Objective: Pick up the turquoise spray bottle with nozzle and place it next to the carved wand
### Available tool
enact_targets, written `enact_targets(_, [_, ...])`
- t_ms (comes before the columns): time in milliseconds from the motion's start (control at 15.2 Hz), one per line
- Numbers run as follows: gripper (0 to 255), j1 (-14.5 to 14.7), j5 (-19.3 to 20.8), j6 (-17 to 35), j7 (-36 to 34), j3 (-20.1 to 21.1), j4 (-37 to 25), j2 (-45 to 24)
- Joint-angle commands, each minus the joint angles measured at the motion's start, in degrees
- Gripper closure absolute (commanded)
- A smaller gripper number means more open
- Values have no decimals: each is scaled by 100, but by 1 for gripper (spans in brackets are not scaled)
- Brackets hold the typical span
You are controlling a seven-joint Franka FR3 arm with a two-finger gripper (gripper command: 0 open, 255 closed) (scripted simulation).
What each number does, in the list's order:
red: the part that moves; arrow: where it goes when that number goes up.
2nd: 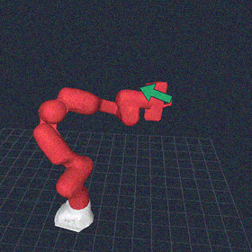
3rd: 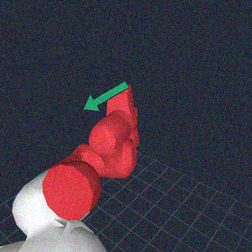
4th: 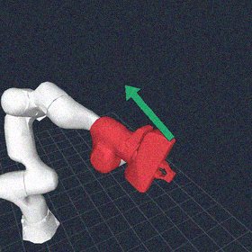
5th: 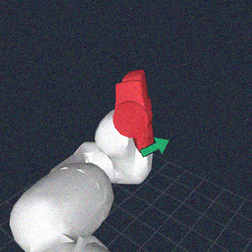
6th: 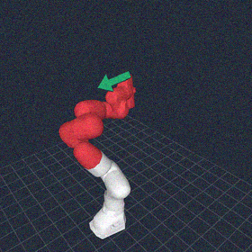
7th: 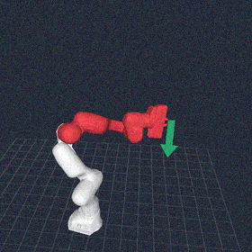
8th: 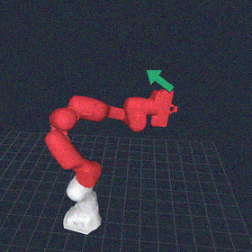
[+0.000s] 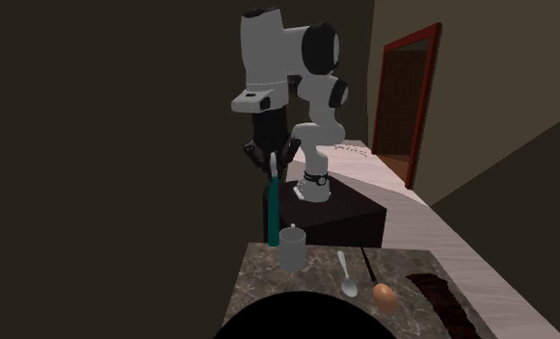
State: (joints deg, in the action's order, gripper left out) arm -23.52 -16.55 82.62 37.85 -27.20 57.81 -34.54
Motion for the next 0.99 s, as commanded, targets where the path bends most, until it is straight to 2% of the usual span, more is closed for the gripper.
enact_targets(0, [255,322,105,194,-178,-13,515,334])
enact_targets(396, [255,1132,333,597,-865,80,1499,998])
enact_targets(924, [255,1979,500,888,-1855,335,2138,1473])
